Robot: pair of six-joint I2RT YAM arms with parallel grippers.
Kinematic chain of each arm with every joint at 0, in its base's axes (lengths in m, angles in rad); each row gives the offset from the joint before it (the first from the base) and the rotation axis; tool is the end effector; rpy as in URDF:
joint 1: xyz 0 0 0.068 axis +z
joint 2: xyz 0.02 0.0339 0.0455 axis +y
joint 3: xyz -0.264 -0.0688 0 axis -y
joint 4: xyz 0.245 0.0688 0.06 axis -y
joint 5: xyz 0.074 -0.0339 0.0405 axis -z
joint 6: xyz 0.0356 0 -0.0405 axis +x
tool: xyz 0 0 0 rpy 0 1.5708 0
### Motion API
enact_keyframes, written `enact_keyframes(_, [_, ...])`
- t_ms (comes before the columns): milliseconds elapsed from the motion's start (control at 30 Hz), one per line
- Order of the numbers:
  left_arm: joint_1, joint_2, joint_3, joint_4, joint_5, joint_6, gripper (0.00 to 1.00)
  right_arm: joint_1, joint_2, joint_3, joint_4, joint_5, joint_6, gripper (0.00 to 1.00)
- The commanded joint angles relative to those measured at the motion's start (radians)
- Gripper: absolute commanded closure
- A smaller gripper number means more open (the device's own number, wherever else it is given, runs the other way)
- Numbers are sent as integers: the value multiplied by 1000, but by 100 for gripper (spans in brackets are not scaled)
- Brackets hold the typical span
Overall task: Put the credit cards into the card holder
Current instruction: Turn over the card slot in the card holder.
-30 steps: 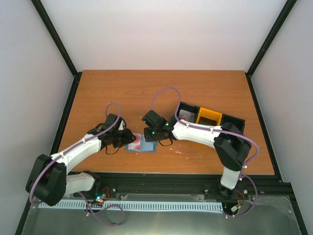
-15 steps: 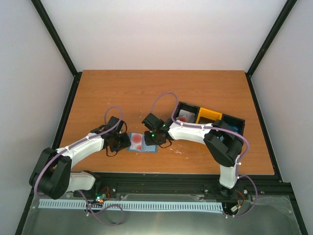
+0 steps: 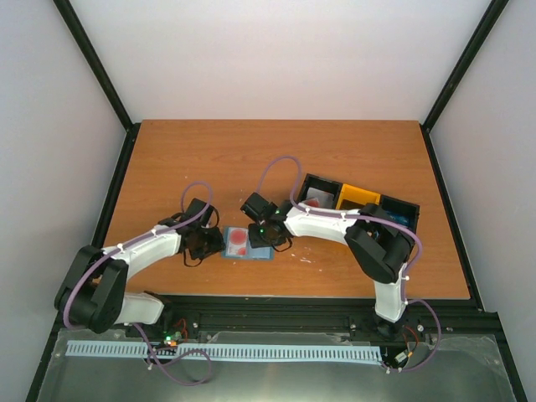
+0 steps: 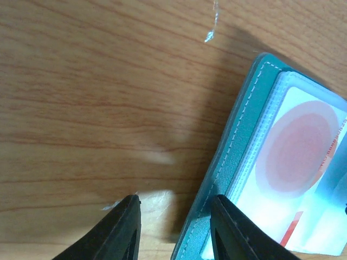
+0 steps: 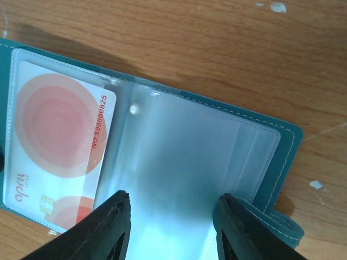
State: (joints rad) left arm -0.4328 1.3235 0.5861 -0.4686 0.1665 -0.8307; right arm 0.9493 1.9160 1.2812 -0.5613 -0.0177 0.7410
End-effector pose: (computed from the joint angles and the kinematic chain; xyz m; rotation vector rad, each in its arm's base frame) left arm 0.1936 -0.0959 0.1472 -0.5296 2.8527 -0.5114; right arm 0.2221 0.3112 0.1630 -0.3038 2.8596 0.4247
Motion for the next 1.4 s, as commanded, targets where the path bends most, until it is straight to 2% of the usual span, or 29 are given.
enact_keyframes(0, [-1,39,10,-5,7,11,63,-4,34,26,-52,35,-15,55])
enact_keyframes(267, [-1,55,15,-1,12,11,63,-3,19,85,-166,213,-38,48])
enact_keyframes(433, [-1,52,25,3,22,17,63,-2,-49,83,-202,314,-11,45])
enact_keyframes(533, [-1,42,30,18,36,24,63,-1,-117,22,-52,163,-61,49])
enact_keyframes(633, [-1,34,37,24,40,29,63,-1,-106,7,-9,-1,-12,56])
enact_keyframes(800, [-1,64,41,12,42,29,66,-3,-74,-14,-42,-22,36,68])
enact_keyframes(1200, [-1,89,38,21,56,49,66,-3,-38,-46,-84,28,66,56])
enact_keyframes(1367, [-1,90,35,28,70,54,66,-4,-7,-39,-59,15,62,56])
